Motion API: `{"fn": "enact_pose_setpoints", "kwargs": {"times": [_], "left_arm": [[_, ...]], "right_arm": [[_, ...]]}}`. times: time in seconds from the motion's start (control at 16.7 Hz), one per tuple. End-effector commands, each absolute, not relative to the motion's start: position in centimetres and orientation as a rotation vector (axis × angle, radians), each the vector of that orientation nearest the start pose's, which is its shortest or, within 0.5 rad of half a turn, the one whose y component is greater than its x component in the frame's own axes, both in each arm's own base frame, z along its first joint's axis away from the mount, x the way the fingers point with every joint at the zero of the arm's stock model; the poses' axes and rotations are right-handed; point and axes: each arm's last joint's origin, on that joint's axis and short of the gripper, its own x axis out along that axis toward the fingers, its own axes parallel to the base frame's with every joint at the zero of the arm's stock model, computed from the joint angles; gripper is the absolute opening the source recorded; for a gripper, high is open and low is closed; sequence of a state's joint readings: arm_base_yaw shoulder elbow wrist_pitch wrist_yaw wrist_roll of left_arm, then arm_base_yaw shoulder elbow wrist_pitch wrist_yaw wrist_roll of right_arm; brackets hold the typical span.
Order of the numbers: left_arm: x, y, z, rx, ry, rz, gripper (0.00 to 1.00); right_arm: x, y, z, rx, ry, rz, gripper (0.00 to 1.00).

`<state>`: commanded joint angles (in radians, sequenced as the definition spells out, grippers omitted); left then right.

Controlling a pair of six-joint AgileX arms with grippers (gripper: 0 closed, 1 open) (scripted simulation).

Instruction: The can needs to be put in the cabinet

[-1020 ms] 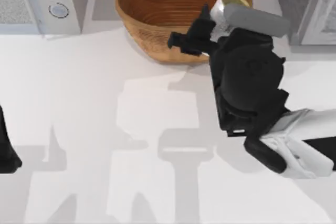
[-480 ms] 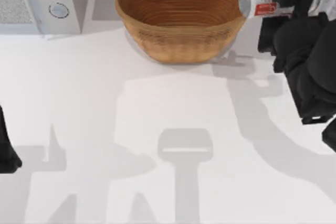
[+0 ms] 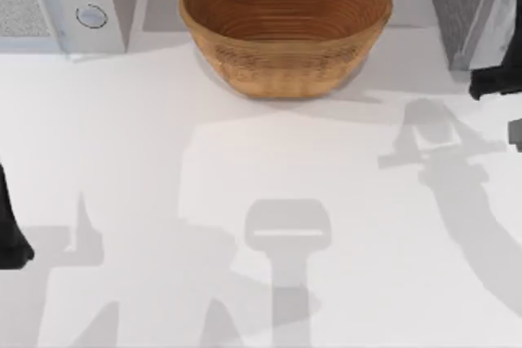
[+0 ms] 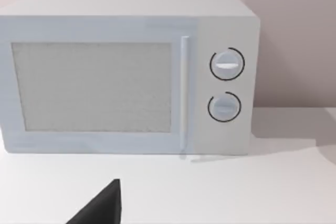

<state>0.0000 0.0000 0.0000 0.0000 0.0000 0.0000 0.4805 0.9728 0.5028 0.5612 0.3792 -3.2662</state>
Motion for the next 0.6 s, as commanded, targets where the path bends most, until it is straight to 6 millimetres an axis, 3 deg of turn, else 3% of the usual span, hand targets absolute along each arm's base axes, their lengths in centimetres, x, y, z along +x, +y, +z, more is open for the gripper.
{"fn": "enact_pose_setpoints", "kwargs": {"times": [0.24,0.6], "left_arm": [[10.6,-0.1,16.0,0.0,0.0,0.0,1.0],[10.6,-0.1,16.0,0.0,0.0,0.0,1.0]], "right_arm": [[17.2,5.9,26.0,-2.463,-0.156,-0.062,0.0],[13.6,2.7,23.0,-1.397,-0.101,0.016,0.0]]}}
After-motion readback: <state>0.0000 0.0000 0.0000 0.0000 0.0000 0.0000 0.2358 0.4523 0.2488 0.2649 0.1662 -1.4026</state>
